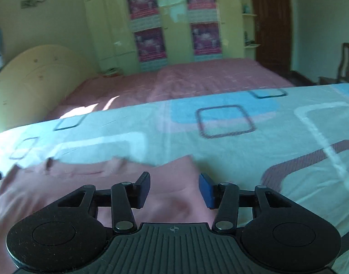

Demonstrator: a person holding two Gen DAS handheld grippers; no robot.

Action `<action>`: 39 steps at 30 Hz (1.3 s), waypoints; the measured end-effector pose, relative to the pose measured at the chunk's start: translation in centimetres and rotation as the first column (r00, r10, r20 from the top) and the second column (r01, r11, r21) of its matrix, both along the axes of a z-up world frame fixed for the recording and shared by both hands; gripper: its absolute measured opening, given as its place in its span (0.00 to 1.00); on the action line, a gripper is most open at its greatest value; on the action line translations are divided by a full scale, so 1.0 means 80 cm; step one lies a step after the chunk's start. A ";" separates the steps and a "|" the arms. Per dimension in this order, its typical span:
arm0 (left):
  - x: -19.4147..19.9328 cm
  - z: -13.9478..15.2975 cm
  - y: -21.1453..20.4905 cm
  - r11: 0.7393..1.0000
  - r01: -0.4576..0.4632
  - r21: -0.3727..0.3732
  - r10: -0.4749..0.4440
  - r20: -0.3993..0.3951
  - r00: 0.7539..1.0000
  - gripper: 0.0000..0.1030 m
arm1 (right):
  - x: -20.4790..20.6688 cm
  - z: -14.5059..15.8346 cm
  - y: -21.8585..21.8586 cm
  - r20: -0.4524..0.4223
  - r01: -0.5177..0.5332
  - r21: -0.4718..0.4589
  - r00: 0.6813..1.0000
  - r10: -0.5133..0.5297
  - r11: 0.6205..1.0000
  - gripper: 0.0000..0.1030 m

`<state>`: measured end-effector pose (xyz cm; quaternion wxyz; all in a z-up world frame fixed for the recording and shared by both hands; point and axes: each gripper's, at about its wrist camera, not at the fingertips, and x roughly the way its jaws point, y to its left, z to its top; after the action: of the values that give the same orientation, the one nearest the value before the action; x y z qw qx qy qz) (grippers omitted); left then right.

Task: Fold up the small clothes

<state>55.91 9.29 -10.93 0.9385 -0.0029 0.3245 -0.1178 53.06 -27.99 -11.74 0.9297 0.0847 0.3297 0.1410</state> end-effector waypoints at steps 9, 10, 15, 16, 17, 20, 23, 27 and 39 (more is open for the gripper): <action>-0.040 -0.065 -0.129 0.976 0.189 0.110 -0.185 -0.047 0.982 0.64 | -0.054 -0.060 0.129 0.047 -0.265 -0.195 0.959 0.279 0.944 0.44; -0.040 -0.061 -0.124 0.977 0.188 0.101 -0.184 -0.053 0.982 0.64 | -0.051 -0.057 0.123 0.025 -0.255 -0.165 0.965 0.262 0.953 0.44; -0.054 -0.048 -0.048 0.993 0.059 0.107 -0.055 -0.041 0.998 0.64 | -0.060 -0.050 0.076 0.016 -0.164 -0.204 0.985 0.171 0.965 0.44; -0.057 -0.050 -0.026 0.995 0.012 0.101 -0.007 -0.046 0.999 0.65 | -0.065 -0.053 0.057 0.002 -0.122 -0.186 0.992 0.124 0.975 0.44; -0.062 -0.052 0.000 0.996 -0.040 0.081 0.044 -0.054 0.998 0.67 | -0.068 -0.055 0.031 -0.014 -0.081 -0.131 0.997 0.080 0.988 0.44; -0.076 -0.055 0.051 0.995 -0.103 0.011 0.103 -0.067 0.992 0.60 | -0.076 -0.062 -0.009 -0.040 0.001 -0.103 0.999 -0.005 0.995 0.45; -0.082 -0.051 0.045 0.994 -0.087 0.068 0.090 -0.053 0.995 0.58 | -0.076 -0.058 -0.017 -0.058 0.018 -0.054 0.998 -0.021 0.998 0.45; -0.099 -0.029 0.015 0.994 -0.093 0.057 0.094 -0.018 0.995 0.63 | -0.093 -0.029 0.003 -0.014 0.027 -0.075 0.999 -0.029 0.997 0.45; -0.150 -0.059 -0.114 0.984 0.101 0.145 -0.090 -0.075 0.993 0.71 | -0.164 -0.045 0.135 -0.086 -0.226 -0.157 0.973 0.215 0.961 0.45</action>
<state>43.90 0.18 -15.64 0.9177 0.0786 0.3641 -0.1380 39.96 -17.21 -15.38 0.9001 -0.0252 0.3792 0.2128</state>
